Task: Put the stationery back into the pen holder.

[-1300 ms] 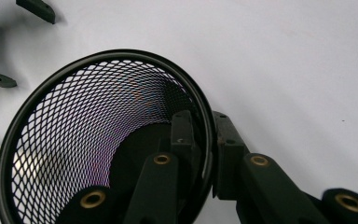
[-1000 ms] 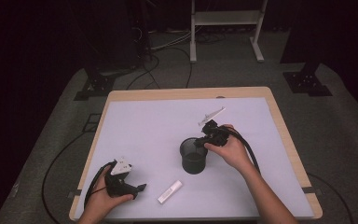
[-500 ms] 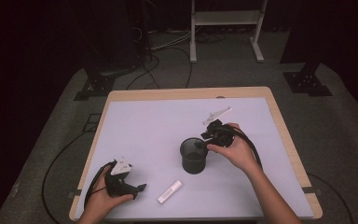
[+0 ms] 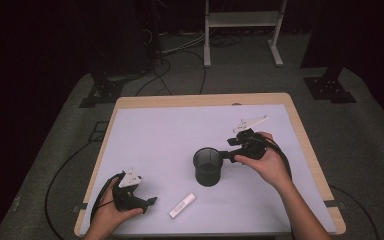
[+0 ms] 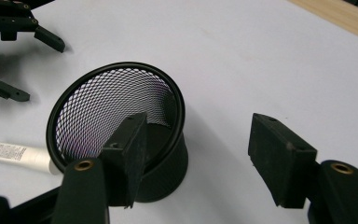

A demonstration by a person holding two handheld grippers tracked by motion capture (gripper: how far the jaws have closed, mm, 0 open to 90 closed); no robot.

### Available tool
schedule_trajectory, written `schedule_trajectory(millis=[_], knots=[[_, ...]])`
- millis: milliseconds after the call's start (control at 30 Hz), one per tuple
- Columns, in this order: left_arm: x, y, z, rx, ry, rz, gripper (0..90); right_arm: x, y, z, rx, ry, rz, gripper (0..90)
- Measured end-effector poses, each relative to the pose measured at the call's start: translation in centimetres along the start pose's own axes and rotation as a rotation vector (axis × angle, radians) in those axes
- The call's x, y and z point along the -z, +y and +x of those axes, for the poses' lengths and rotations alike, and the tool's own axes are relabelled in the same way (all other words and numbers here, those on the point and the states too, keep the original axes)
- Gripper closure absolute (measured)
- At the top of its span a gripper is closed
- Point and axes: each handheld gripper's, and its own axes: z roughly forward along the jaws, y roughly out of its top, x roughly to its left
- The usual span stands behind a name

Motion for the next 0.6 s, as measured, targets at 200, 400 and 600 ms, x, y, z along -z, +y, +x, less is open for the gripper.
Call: schedule_trajectory(millis=[200,400,600], knots=[[0.0,0.0,0.0,-0.002,0.001,0.000,1.6,1.5,-1.0,-0.2,-0.009,-0.008,-0.030,35.2],[0.0,0.0,0.0,-0.002,0.000,0.000,1.6,2.8,-2.5,-0.4,-0.032,-0.012,-0.051,33.9],[0.0,0.0,0.0,-0.002,0.001,0.000,1.6,3.7,-4.1,-0.7,-0.050,-0.040,-0.062,31.6]])
